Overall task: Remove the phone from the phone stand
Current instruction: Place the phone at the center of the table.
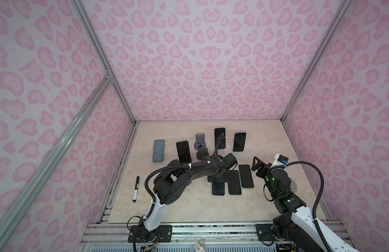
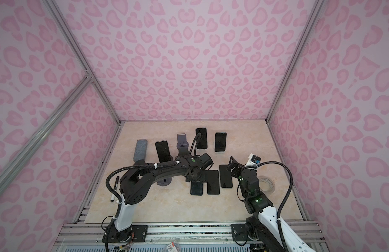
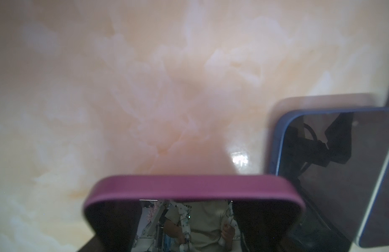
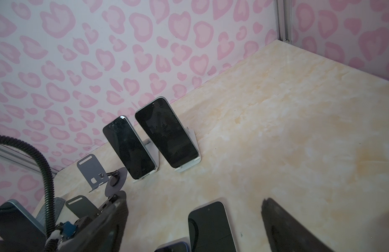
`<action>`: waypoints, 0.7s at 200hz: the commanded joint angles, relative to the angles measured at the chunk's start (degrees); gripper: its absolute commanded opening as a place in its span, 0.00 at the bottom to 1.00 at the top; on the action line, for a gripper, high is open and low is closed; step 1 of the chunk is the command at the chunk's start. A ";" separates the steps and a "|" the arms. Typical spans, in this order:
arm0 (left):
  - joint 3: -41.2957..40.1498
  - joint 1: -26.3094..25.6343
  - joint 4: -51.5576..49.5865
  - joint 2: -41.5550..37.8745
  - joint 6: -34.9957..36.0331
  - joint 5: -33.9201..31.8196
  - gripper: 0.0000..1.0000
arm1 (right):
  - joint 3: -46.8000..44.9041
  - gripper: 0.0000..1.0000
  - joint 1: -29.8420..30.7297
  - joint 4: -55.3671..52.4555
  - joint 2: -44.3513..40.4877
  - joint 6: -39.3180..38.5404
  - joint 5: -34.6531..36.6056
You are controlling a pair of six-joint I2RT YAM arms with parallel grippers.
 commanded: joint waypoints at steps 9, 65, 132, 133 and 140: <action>-0.08 -0.02 -0.48 2.06 -1.18 1.89 0.69 | 0.00 0.98 0.01 -0.14 -0.42 -0.66 0.99; -1.71 -0.11 1.11 2.43 -1.70 4.24 0.76 | -0.01 0.98 0.05 -0.32 -0.74 -0.74 1.03; -1.58 -0.77 2.51 4.31 -1.91 6.01 0.81 | 0.49 0.98 -0.02 -0.42 0.45 -0.91 0.25; -1.63 -0.75 2.56 4.31 -1.91 6.00 0.81 | 0.49 0.98 0.02 -0.41 0.50 -0.88 0.22; -1.88 -0.79 2.67 4.38 -2.03 6.00 0.81 | 0.58 0.98 0.03 -0.31 0.73 -0.86 0.12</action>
